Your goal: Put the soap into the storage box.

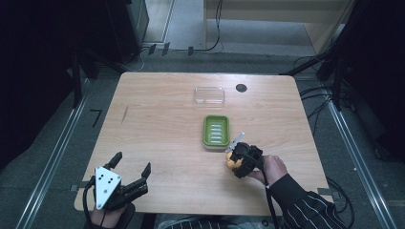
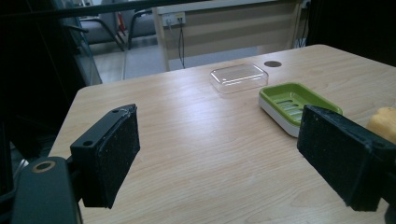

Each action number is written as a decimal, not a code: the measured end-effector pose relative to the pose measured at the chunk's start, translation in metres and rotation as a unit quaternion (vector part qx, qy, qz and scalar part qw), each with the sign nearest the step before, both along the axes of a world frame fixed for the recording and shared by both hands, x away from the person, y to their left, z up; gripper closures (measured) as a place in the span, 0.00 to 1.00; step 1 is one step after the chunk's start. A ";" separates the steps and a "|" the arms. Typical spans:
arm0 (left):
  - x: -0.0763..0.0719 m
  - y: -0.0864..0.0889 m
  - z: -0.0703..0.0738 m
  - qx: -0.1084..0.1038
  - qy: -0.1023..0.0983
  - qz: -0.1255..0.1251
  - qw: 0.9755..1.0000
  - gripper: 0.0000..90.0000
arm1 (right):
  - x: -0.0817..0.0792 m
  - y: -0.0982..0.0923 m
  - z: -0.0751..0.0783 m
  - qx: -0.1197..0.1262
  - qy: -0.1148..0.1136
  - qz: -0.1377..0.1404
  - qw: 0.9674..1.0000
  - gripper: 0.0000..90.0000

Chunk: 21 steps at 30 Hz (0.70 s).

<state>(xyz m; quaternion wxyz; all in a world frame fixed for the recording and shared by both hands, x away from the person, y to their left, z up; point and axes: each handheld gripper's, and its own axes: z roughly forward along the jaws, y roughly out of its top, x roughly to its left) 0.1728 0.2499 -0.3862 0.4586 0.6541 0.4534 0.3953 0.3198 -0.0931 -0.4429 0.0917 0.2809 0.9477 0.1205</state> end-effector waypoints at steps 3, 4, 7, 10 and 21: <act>0.000 0.000 0.000 0.000 0.000 0.000 1.000 0.15 | 0.001 0.000 0.001 0.007 -0.008 0.000 1.000 0.44; 0.000 0.000 0.000 0.000 0.000 0.000 1.000 0.15 | 0.002 0.000 0.003 0.007 -0.009 0.000 1.000 0.44; 0.000 0.000 0.000 0.001 0.001 0.000 1.000 0.15 | 0.002 0.000 0.006 0.015 -0.020 -0.006 1.000 0.44; 0.000 0.000 0.000 0.001 0.001 0.000 1.000 0.15 | 0.004 -0.001 0.009 0.018 -0.026 -0.009 0.999 0.44; 0.000 0.000 0.000 0.001 0.001 0.000 1.000 0.15 | 0.007 -0.004 0.011 0.025 -0.038 -0.019 0.999 0.44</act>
